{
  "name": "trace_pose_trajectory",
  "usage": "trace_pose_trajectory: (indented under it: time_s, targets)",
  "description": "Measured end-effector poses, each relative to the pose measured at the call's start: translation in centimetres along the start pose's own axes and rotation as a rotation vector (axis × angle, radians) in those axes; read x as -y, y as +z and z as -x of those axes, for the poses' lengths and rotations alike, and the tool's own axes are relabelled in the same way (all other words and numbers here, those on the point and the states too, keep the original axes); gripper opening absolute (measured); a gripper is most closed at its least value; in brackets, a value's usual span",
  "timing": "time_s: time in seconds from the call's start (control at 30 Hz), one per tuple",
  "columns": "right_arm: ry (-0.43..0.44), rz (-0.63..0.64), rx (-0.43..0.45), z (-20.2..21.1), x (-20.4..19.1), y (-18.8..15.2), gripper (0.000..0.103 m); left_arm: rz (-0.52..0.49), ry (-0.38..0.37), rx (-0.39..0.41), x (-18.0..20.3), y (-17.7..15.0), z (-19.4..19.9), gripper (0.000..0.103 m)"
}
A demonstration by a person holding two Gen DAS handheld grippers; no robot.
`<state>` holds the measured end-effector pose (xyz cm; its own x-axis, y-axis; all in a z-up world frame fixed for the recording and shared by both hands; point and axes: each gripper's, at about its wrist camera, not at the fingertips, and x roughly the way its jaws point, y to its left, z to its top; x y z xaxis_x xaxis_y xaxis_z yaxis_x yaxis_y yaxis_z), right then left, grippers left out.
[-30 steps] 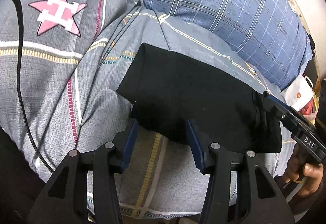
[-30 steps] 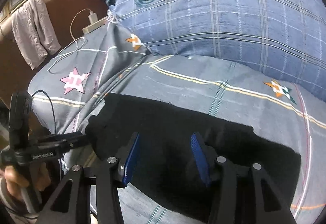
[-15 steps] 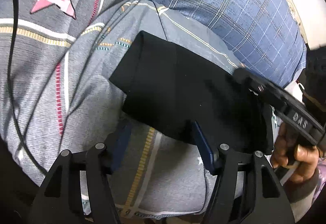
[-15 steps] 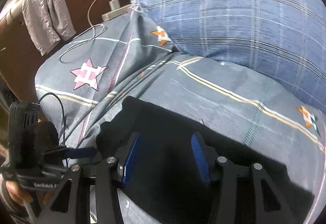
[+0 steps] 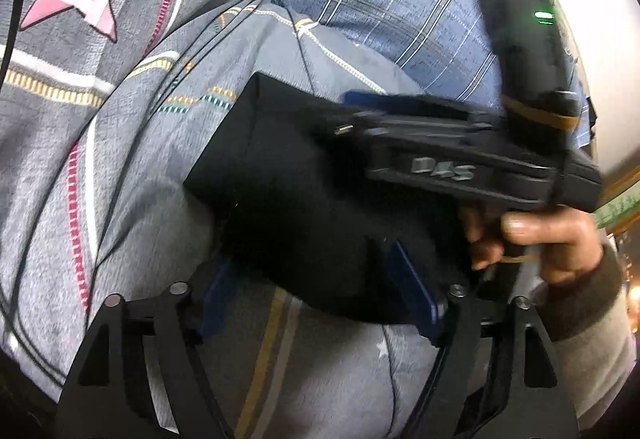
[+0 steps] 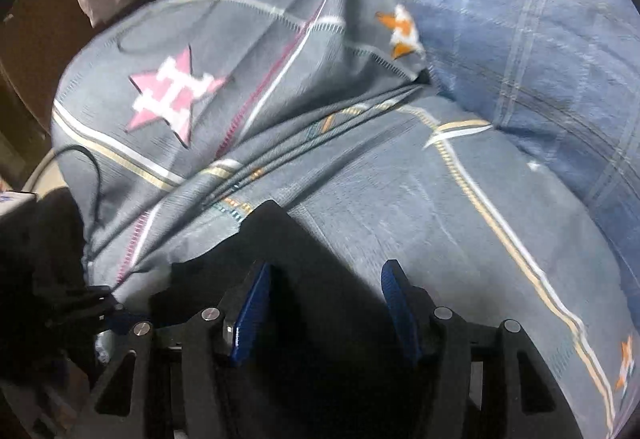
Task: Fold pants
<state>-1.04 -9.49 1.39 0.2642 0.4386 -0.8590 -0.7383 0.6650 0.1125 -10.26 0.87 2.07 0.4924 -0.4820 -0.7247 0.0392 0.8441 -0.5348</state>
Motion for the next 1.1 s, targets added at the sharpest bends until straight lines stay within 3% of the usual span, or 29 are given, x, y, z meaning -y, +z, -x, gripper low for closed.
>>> trace_pose_trajectory:
  time_s: [0.07,0.1,0.17,0.27,0.3,0.43,0.57,0.67,0.77,0.87,0.97,1.07,1.1]
  targets:
    - [0.043,-0.030,-0.008,-1.1,0.2,0.0,0.053,0.013,-0.021,0.013,-0.3,0.4,-0.1,0.078]
    - [0.050,-0.039,0.008,-1.2,0.2,-0.1,0.041,0.016,-0.029,0.018,-0.4,0.6,-0.2,0.078]
    - [0.043,-0.049,0.055,-0.9,-0.1,-0.5,0.030,0.027,-0.057,0.045,-0.8,0.8,-0.1,0.076]
    - [0.045,-0.079,0.118,1.0,-0.1,-1.1,0.018,0.001,-0.054,0.086,-0.5,1.1,0.8,0.037]
    - [0.047,-0.087,0.143,1.8,-0.1,-1.3,0.017,-0.016,-0.070,0.105,-0.3,1.2,1.5,0.032]
    - [0.081,-0.160,0.313,8.3,1.0,-2.9,0.016,-0.164,-0.154,0.186,3.7,1.5,5.3,0.030]
    - [0.084,-0.264,0.499,15.9,3.1,-7.0,0.015,-0.349,-0.264,0.202,9.9,1.1,7.3,0.030]
    - [0.057,-0.370,0.605,20.3,4.9,-12.1,0.014,-0.460,-0.357,0.156,14.5,0.1,6.4,0.030]
    - [0.014,-0.507,0.632,22.3,6.9,-17.9,0.012,-0.559,-0.419,0.037,18.6,-2.0,3.4,0.030]
    - [-0.048,-0.647,0.593,21.9,8.9,-22.9,0.012,-0.668,-0.406,-0.074,21.3,-4.5,-1.1,0.030]
    - [-0.146,-0.825,0.558,21.4,10.9,-26.9,0.012,-0.683,-0.353,-0.174,21.8,-5.5,-3.9,0.030]
    - [-0.081,-0.903,0.607,22.8,11.3,-30.0,0.014,-0.704,-0.381,-0.194,21.5,-4.6,-1.7,0.030]
    - [-0.058,-0.897,0.620,23.3,11.0,-30.5,0.017,-0.728,-0.384,-0.179,21.5,-3.9,-0.6,0.034]
